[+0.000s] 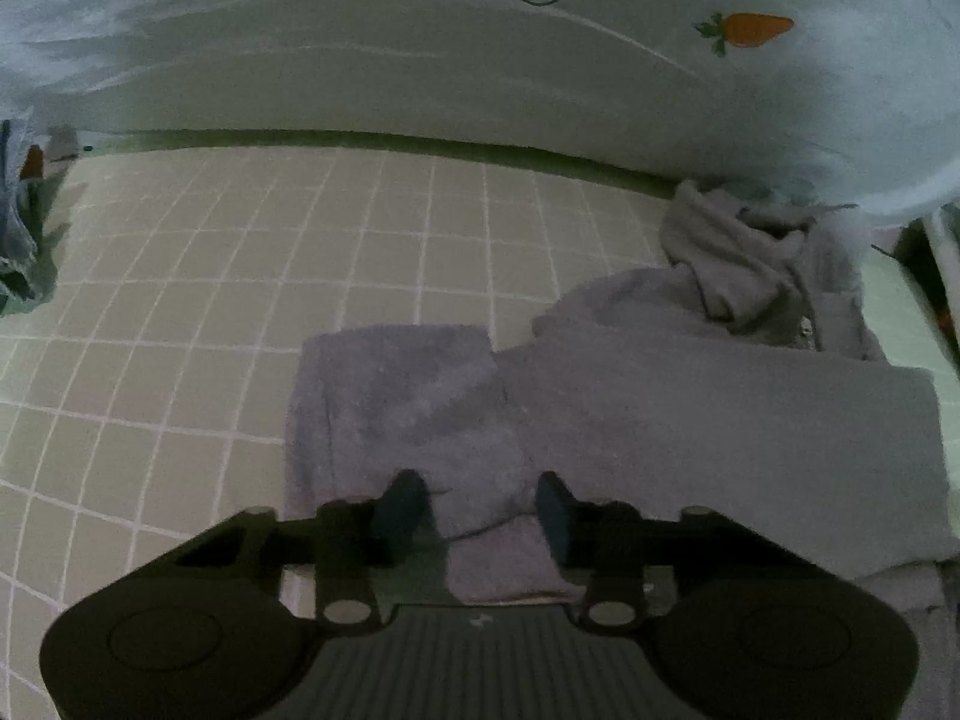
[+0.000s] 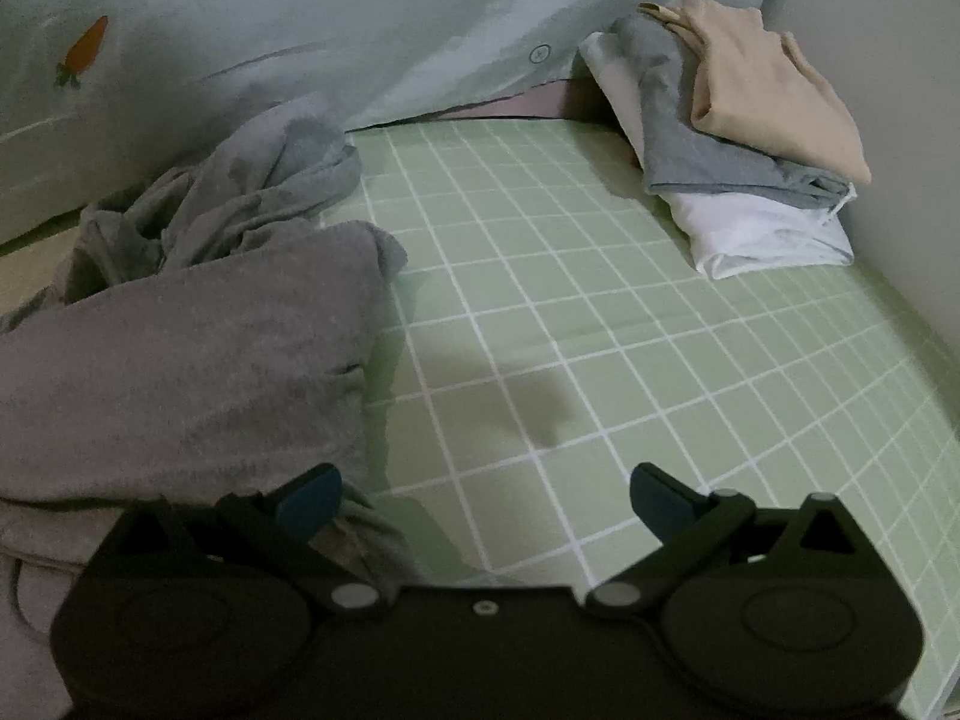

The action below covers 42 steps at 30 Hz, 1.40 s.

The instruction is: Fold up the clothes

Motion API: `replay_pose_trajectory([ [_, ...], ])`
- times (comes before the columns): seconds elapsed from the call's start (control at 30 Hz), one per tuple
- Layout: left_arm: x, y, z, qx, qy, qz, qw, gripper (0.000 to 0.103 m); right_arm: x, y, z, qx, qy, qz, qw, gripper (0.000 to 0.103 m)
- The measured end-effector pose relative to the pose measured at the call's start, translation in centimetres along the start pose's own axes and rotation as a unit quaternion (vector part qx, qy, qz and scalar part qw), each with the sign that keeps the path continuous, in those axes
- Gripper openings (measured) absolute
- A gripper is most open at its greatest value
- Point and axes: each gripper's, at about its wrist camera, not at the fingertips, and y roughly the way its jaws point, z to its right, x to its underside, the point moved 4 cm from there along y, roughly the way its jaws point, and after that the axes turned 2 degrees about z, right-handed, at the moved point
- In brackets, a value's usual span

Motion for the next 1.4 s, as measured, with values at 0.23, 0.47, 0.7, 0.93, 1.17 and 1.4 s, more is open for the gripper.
replay_pose_trajectory([
  [0.23,-0.6,-0.8,-1.4,0.008,-0.048,0.002,0.9988,0.010,0.2,0.2,-0.3,-0.002,-0.006,-0.008,1.000,0.103],
  [0.47,-2.6,-4.4,2.1,0.081,-0.066,0.042,0.9936,0.010,0.4,0.0,0.1,-0.004,0.009,-0.004,1.000,0.103],
  [0.7,-2.3,-5.2,7.4,0.118,-0.036,0.033,0.9917,0.024,0.5,-0.2,0.6,-0.009,0.025,0.005,1.000,0.103],
  [0.93,-1.0,-4.3,10.4,0.084,0.003,-0.002,0.9965,0.078,-0.4,-0.6,0.8,-0.011,0.027,0.024,0.999,0.103],
  [1.17,0.7,-2.3,5.4,-0.019,-0.048,-0.054,0.9972,0.085,-3.0,-0.2,-3.3,-0.052,0.022,0.034,0.998,0.103],
  [1.4,2.2,-0.4,3.9,-0.032,-0.073,-0.088,0.9930,0.098,-4.5,0.1,-12.3,-0.153,-0.032,-0.003,0.988,0.103],
])
